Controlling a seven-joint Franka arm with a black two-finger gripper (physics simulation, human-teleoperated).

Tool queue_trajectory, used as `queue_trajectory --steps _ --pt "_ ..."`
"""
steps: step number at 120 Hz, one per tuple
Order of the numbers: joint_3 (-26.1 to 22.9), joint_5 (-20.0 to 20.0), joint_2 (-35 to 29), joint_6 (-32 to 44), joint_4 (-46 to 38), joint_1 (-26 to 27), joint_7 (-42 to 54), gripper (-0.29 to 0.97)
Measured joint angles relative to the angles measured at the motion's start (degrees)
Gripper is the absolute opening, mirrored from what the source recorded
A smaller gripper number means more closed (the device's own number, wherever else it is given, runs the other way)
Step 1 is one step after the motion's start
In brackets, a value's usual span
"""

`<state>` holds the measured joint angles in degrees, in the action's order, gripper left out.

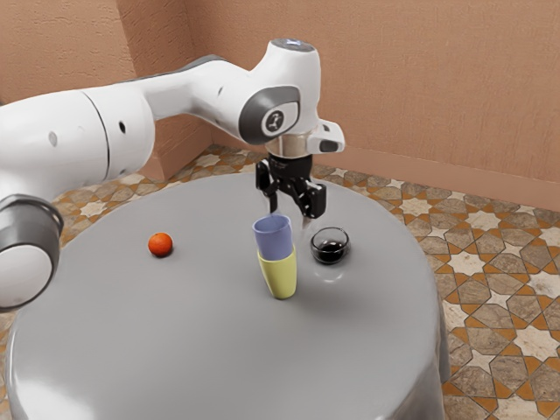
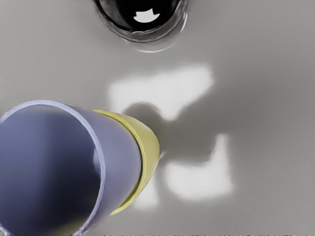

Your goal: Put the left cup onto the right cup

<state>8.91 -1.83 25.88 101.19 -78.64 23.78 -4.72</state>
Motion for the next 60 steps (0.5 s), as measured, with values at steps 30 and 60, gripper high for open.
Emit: queue_trajectory --steps 30,60 --pt "1.32 1.15 -10.09 -1.16 -7.28 -0.71 1.77 0.65" --pt "2.41 1.64 -19.6 -3.53 -14.01 -3.42 4.41 0.67"
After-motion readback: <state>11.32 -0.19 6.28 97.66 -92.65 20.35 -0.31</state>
